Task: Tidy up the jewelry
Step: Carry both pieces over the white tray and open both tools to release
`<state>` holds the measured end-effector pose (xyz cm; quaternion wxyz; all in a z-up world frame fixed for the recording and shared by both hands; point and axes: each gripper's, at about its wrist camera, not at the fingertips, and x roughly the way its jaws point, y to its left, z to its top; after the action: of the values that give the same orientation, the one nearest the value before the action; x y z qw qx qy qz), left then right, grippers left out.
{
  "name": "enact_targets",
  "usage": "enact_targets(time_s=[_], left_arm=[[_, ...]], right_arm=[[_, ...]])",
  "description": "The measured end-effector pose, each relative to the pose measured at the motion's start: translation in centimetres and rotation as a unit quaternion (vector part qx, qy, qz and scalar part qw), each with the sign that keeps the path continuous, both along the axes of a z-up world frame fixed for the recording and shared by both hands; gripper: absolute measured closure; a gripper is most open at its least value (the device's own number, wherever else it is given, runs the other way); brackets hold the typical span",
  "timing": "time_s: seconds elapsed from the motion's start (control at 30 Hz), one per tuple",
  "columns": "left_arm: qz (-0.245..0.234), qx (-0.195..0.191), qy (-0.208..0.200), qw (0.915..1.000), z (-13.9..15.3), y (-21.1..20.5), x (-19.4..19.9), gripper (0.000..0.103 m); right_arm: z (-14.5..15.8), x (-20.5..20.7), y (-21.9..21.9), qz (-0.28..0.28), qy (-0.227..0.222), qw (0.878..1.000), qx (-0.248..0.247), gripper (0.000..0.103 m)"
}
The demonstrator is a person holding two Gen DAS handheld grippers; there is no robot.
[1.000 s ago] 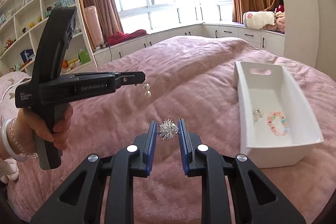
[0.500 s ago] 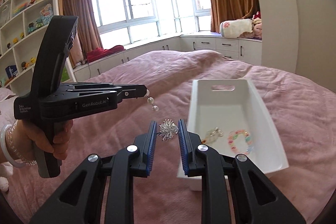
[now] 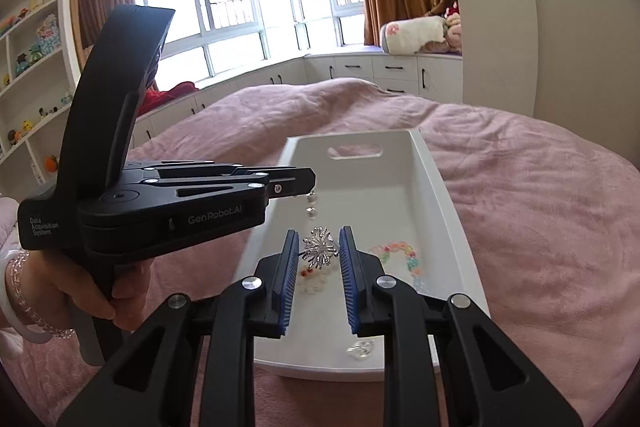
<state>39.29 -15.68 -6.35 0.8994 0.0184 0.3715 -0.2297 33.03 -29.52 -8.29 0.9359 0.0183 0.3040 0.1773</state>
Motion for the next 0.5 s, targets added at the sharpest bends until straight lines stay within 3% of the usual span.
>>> enact_targets(time_s=[0.4,0.5], left_arm=[[0.013,0.02,0.068,0.9974,-4.7,-1.5,3.6,0.087],[0.014,0.019,0.069,0.9974,-5.2,-1.5,3.7,0.087]], right_arm=[[-2.6,2.3,-0.9,-0.018,0.038,0.999,-0.021,0.082],[-3.0,2.3,-0.8,-0.02,0.043,0.999,-0.025,0.081]])
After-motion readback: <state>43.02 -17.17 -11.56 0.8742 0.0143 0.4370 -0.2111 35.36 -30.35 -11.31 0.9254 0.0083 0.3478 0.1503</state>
